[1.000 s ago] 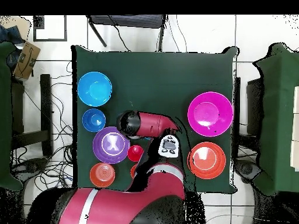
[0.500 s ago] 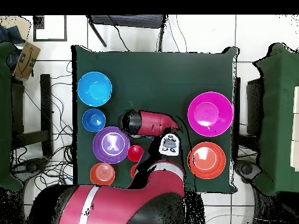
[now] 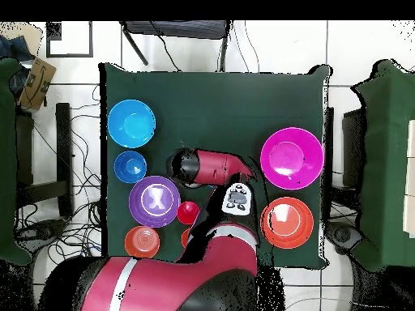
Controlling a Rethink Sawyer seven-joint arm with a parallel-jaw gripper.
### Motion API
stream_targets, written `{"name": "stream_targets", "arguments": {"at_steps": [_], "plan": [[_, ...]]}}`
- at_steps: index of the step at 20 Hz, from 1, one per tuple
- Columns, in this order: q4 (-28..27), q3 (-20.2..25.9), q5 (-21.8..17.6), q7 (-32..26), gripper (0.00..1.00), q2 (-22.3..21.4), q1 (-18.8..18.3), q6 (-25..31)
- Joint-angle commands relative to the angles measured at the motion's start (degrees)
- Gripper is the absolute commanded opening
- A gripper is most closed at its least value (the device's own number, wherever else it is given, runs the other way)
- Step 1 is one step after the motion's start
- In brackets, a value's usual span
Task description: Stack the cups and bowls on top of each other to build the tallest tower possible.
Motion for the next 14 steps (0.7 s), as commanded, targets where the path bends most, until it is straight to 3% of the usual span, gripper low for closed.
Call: {"name": "stream_targets", "arguments": {"at_steps": [1,6,10,14], "plan": [[-7.6,4.1,-2.4,0.3,0.0,0.3,-0.4,5.4],[-8.6,4.1,-1.3,1.0,0.0,-0.8,-0.4,8.4],[-4.4,3.0,-1.5,1.5,0.0,-6.1,0.2,10.2],[-0.8,4.3,-2.0,0.2,0.0,-6.4,-1.1,10.4]]}}
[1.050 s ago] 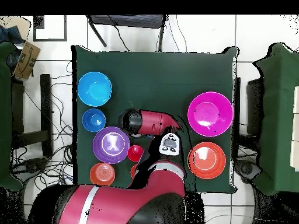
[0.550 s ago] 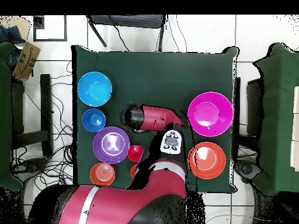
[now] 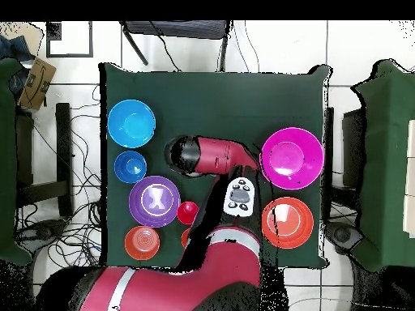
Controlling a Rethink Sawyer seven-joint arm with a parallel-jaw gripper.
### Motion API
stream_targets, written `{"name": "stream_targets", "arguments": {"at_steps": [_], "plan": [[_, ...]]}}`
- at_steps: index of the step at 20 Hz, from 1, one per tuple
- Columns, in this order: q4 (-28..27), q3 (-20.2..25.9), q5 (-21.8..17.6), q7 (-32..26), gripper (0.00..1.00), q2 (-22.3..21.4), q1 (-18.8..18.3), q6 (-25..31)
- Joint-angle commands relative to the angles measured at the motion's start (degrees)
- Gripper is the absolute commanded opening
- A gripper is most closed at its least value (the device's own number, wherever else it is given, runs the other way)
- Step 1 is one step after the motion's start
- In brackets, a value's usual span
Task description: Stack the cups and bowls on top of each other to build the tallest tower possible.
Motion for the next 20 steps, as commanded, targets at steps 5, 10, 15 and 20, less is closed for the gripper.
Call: {"name": "stream_targets", "arguments": {"at_steps": [5,10,15,20], "plan": [[5.1,4.1,-2.6,0.7,0.0,-1.8,-2.5,5.7],[5.0,3.4,-2.6,2.9,0.0,-0.7,-1.8,3.7],[2.7,4.5,-2.8,2.8,0.0,2.8,-1.9,0.2],[3.2,5.1,-3.3,2.1,0.0,4.1,-2.5,-2.3]]}}
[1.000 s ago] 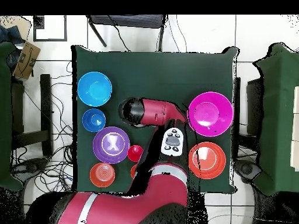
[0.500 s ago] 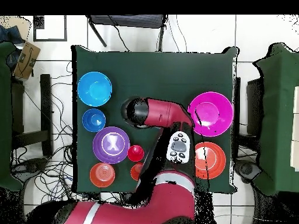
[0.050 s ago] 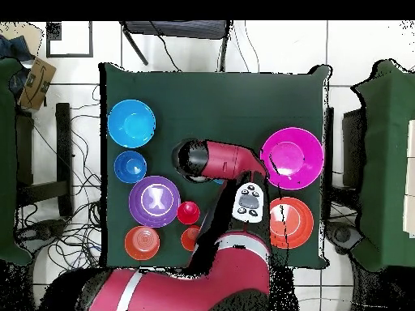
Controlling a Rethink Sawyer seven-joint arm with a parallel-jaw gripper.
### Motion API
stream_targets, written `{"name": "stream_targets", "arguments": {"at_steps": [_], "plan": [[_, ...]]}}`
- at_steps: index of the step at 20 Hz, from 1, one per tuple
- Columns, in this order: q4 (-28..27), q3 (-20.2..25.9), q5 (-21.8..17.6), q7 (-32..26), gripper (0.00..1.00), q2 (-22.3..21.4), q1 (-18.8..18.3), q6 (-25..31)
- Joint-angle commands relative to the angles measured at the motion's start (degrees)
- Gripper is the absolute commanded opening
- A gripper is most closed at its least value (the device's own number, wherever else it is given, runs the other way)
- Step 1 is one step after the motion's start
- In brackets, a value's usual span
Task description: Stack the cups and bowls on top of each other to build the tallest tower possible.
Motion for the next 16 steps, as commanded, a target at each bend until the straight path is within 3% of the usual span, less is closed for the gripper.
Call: {"name": "stream_targets", "arguments": {"at_steps": [1,16], "plan": [[1.1,5.8,-3.4,2.0,0.0,4.5,-1.2,-4.0],[-1.9,5.7,-3.5,1.6,0.0,7.8,-1.0,-6.2]]}}
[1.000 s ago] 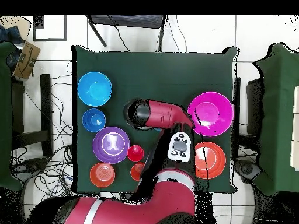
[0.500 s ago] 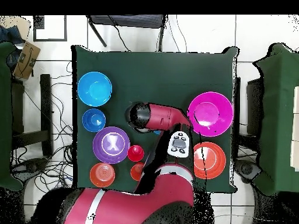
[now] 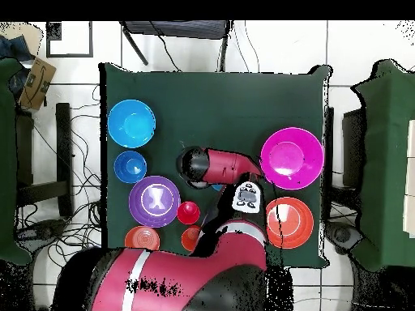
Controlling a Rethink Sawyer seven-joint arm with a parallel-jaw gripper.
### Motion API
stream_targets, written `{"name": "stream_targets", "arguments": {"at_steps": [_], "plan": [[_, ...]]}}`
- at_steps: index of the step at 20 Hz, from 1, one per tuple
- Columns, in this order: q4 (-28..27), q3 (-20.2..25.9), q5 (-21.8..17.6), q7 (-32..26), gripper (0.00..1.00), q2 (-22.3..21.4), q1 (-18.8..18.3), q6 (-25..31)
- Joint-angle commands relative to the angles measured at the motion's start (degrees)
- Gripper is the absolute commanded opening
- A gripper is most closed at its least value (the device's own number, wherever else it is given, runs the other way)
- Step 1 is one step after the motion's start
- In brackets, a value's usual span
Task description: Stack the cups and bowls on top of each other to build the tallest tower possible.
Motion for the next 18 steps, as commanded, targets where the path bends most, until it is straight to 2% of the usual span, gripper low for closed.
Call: {"name": "stream_targets", "arguments": {"at_steps": [1,2,3,7,12,18], "plan": [[-2.1,5.5,-3.5,1.6,0.0,2.5,-0.6,-3.6],[-2.2,5.1,-3.4,1.9,0.0,2.5,-0.3,-3.4],[-2.3,4.8,-3.3,2.1,1.0,2.5,-0.1,-2.9],[-2.9,4.1,-3.1,2.6,1.0,2.4,0.5,-1.5],[-0.9,3.9,-2.5,3.3,1.0,0.4,1.4,0.3],[2.9,3.3,-2.1,3.6,1.0,-4.3,2.6,3.3]]}}
